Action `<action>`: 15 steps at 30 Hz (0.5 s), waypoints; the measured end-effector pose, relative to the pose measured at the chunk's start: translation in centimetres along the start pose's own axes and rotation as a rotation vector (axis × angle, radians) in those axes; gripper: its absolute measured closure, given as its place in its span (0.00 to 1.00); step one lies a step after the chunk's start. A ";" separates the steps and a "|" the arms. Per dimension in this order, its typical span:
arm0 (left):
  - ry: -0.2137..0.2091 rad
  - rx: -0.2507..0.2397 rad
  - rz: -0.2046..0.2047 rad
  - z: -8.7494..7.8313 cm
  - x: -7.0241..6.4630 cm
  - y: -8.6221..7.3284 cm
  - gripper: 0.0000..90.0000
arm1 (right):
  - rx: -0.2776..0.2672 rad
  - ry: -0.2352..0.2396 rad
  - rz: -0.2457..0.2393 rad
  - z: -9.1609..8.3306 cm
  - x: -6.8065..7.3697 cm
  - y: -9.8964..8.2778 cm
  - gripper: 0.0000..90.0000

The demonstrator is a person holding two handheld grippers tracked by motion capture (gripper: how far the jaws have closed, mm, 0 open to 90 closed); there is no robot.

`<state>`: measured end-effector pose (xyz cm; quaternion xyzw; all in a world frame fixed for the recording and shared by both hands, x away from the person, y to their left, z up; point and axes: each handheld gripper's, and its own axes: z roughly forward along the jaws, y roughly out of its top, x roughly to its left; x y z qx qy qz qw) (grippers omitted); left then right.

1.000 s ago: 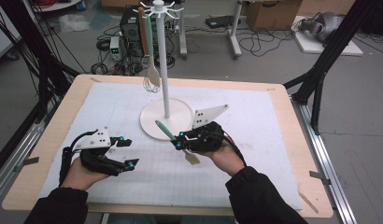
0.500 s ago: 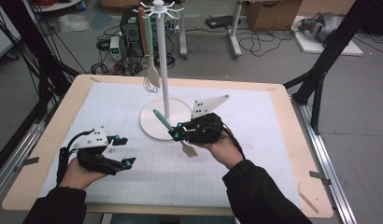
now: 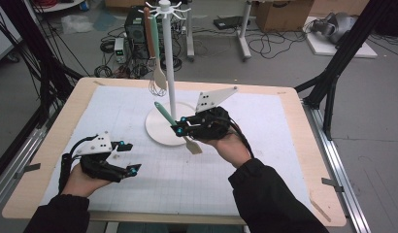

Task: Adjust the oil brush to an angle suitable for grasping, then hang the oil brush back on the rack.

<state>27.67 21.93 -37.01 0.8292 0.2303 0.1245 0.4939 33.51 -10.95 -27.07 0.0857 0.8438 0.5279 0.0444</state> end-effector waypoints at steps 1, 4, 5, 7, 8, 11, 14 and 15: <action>0.000 0.000 0.000 0.0 0.0 0.0 0.27 | 0.000 -0.002 -0.001 0.0 0.0 0.0 0.93; 0.001 0.000 -0.001 0.0 0.0 0.0 0.27 | -0.007 -0.004 0.006 -0.1 -0.1 0.0 0.93; 0.000 0.001 0.000 0.0 0.0 0.0 0.27 | -0.008 -0.003 0.007 -0.1 -0.1 0.0 0.93; -0.001 0.002 0.001 0.0 0.1 0.0 0.27 | -0.011 -0.004 0.011 0.0 -0.2 0.0 0.93; 0.001 0.003 0.002 0.0 0.1 0.0 0.27 | -0.013 -0.004 0.011 0.0 -0.2 0.0 0.93; 0.000 0.003 0.000 0.0 0.1 -0.1 0.27 | -0.016 -0.007 0.013 0.0 -0.4 0.1 0.93; 0.001 0.001 0.000 -0.1 0.2 -0.1 0.27 | -0.019 -0.011 0.016 0.1 -0.5 0.2 0.93; 0.002 0.001 -0.002 -0.1 0.2 -0.1 0.27 | -0.024 -0.011 0.017 0.1 -0.5 0.2 0.93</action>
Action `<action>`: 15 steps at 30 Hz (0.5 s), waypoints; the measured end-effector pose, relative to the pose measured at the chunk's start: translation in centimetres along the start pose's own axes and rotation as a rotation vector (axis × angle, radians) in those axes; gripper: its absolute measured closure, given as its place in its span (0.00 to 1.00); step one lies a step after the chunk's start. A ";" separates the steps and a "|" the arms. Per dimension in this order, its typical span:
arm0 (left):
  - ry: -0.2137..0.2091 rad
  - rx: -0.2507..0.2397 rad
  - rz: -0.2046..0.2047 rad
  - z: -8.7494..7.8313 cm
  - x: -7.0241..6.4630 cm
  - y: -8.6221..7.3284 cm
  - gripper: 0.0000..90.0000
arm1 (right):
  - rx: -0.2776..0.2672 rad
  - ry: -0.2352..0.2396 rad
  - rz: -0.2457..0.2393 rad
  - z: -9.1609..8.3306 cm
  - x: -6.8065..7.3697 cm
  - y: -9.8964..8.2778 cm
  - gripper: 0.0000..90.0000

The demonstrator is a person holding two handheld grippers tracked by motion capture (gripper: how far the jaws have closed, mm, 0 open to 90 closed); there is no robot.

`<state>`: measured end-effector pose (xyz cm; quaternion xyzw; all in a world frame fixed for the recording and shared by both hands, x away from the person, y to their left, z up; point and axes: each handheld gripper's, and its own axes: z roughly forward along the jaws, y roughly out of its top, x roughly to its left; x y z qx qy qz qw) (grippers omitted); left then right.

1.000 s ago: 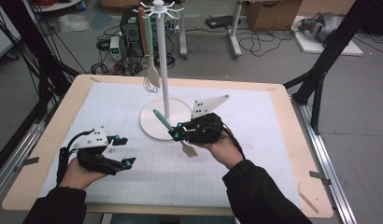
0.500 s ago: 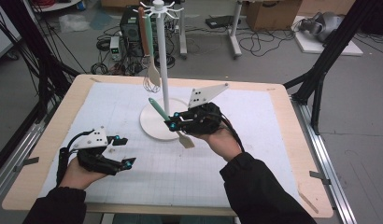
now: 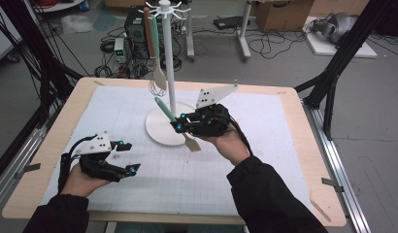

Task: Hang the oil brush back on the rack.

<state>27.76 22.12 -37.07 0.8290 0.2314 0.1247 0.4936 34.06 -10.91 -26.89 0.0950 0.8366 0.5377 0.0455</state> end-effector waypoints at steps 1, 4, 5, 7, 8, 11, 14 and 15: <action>0.000 0.001 0.003 0.0 0.0 0.0 0.27 | -0.002 0.000 0.001 0.0 0.0 0.0 0.93; 0.002 0.003 0.002 0.0 0.1 0.0 0.27 | -0.004 0.000 0.006 0.0 -0.1 0.1 0.93; 0.002 0.002 0.002 -0.1 0.1 0.0 0.27 | -0.005 -0.003 0.007 -0.1 -0.2 0.2 0.93; 0.002 0.002 0.002 -0.1 0.1 0.0 0.27 | -0.010 -0.005 0.007 -0.2 -0.3 0.4 0.93; 0.003 0.002 0.002 -0.1 0.0 0.0 0.27 | -0.015 -0.007 0.004 -0.2 -0.3 0.6 0.93; 0.003 0.000 -0.001 -0.1 0.0 0.0 0.27 | -0.016 -0.011 -0.004 -0.3 -0.4 1.1 0.93; 0.006 0.002 -0.001 0.0 0.1 0.0 0.27 | -0.023 -0.016 -0.007 -0.5 -0.5 1.7 0.93; 0.006 0.001 -0.001 0.0 0.1 0.0 0.27 | -0.025 -0.018 -0.006 -0.5 -0.5 1.9 0.93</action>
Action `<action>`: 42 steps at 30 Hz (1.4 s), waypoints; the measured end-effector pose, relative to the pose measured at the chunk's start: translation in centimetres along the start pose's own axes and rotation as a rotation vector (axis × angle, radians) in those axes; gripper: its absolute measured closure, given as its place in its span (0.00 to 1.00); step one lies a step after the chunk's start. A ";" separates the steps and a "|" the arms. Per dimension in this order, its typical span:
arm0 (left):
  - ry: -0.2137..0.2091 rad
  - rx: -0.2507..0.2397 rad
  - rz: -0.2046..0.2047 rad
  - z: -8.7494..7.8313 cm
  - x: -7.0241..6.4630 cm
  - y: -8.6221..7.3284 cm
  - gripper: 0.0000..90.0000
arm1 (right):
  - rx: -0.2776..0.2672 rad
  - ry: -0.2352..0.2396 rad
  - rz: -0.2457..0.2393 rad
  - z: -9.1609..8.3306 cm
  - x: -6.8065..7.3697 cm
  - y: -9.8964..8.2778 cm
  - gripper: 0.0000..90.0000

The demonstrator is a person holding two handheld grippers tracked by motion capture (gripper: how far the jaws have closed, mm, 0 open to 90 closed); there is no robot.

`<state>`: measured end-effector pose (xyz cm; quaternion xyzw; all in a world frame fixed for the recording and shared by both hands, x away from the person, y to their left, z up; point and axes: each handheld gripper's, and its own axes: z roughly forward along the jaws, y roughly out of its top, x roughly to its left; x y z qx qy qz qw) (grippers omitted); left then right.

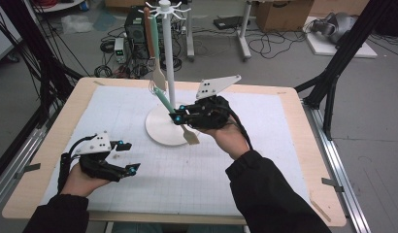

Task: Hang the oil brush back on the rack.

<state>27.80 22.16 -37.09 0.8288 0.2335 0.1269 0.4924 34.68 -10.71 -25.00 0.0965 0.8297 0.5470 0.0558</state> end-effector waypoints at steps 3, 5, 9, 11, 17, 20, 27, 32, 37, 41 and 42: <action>0.006 0.002 -0.004 -0.1 0.0 0.0 0.27 | -0.013 0.001 -0.001 -0.1 -0.3 0.5 0.93; 0.010 -0.001 -0.006 -0.1 0.0 0.0 0.27 | -0.022 0.001 0.003 -0.2 -0.4 0.7 0.93; 0.014 -0.001 -0.010 -0.2 0.1 -0.1 0.26 | -0.034 0.006 0.011 -0.2 -0.9 1.2 0.93; 0.020 0.001 -0.013 -0.3 0.2 -0.2 0.26 | -0.040 0.001 0.008 -0.3 -1.1 1.4 0.93; 0.017 0.003 -0.006 -0.2 0.1 -0.1 0.26 | -0.075 0.004 0.026 -0.5 -1.5 1.9 0.93; 0.017 0.005 -0.005 -0.2 0.2 -0.1 0.26 | -0.088 0.008 0.030 -0.6 -1.8 2.2 0.93; 0.019 0.005 -0.010 -0.2 0.2 -0.4 0.26 | -0.103 -0.009 0.026 -0.8 -2.1 3.1 0.93; 0.016 0.003 -0.011 -0.3 0.2 -0.3 0.26 | -0.099 -0.019 0.021 -1.0 -2.4 3.8 0.93; 0.017 0.001 -0.014 -0.3 0.2 -0.3 0.26 | -0.096 -0.031 0.012 -1.1 -2.8 5.0 0.93; 0.018 0.001 -0.013 -0.4 0.2 -0.3 0.26 | -0.105 -0.037 0.017 -1.2 -3.1 6.0 0.93; 0.017 -0.002 -0.015 -0.4 0.2 -0.3 0.26 | -0.108 -0.039 0.012 -1.2 -3.1 6.2 0.93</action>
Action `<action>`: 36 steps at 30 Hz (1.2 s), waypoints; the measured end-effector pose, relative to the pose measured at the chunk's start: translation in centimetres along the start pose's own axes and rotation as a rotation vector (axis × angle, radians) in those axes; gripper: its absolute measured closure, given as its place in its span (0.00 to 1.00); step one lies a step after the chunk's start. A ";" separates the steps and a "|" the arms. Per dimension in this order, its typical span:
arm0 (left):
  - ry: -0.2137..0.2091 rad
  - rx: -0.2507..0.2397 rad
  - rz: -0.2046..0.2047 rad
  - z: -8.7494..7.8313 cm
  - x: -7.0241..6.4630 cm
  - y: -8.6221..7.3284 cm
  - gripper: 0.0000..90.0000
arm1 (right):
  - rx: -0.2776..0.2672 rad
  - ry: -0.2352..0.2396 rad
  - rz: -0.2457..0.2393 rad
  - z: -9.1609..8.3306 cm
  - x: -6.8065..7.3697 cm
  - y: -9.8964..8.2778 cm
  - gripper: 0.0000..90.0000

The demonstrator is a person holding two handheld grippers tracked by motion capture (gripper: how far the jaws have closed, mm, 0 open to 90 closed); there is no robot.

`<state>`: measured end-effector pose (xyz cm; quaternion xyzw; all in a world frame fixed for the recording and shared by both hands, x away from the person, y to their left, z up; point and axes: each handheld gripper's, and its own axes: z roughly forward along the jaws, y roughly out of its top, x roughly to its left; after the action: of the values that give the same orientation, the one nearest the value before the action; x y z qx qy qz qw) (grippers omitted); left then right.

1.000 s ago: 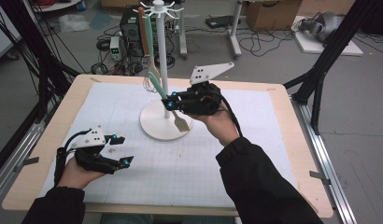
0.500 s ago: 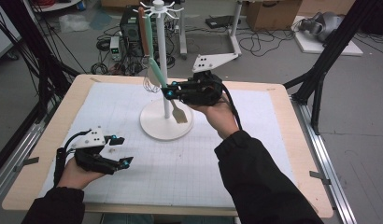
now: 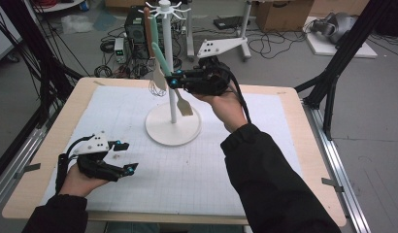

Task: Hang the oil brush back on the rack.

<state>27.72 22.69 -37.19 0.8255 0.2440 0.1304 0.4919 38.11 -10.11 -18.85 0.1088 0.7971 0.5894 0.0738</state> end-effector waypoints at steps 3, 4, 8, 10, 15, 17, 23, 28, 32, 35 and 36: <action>0.001 0.002 0.000 0.0 0.0 0.0 0.26 | -0.008 -0.005 -0.002 0.0 -0.2 0.6 0.93; 0.000 0.002 0.001 0.0 0.0 0.0 0.26 | -0.006 -0.008 -0.003 0.0 -0.2 0.7 0.93; -0.001 0.002 0.002 -0.1 0.1 0.0 0.26 | -0.011 -0.014 -0.005 0.0 -0.3 1.3 0.93; 0.000 0.002 -0.003 0.0 0.1 -0.1 0.26 | -0.020 -0.013 -0.006 0.0 -0.4 1.6 0.93; 0.001 -0.001 0.000 -0.1 0.0 0.0 0.26 | -0.029 -0.015 -0.004 0.0 -0.5 1.9 0.93; 0.001 -0.001 -0.001 -0.1 0.0 0.0 0.26 | -0.034 -0.020 0.000 -0.1 -0.6 2.0 0.93; -0.001 -0.001 -0.001 -0.1 0.0 0.0 0.26 | -0.042 -0.025 -0.007 -0.1 -0.8 2.8 0.93; 0.000 -0.003 -0.001 -0.1 0.0 -0.1 0.26 | -0.043 -0.029 0.000 0.0 -1.0 2.9 0.93; 0.002 -0.002 -0.002 -0.2 0.0 -0.1 0.26 | -0.046 -0.031 0.005 0.1 -1.3 2.8 0.93; -0.002 0.000 -0.001 -0.2 0.0 -0.1 0.26 | -0.046 -0.034 0.008 0.2 -1.5 2.8 0.93; 0.000 0.000 0.001 -0.2 0.1 -0.1 0.26 | -0.049 -0.035 0.009 0.2 -1.5 2.7 0.93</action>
<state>27.65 22.91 -37.18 0.8257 0.2436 0.1303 0.4918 39.87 -9.59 -16.31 0.1208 0.7807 0.6069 0.0875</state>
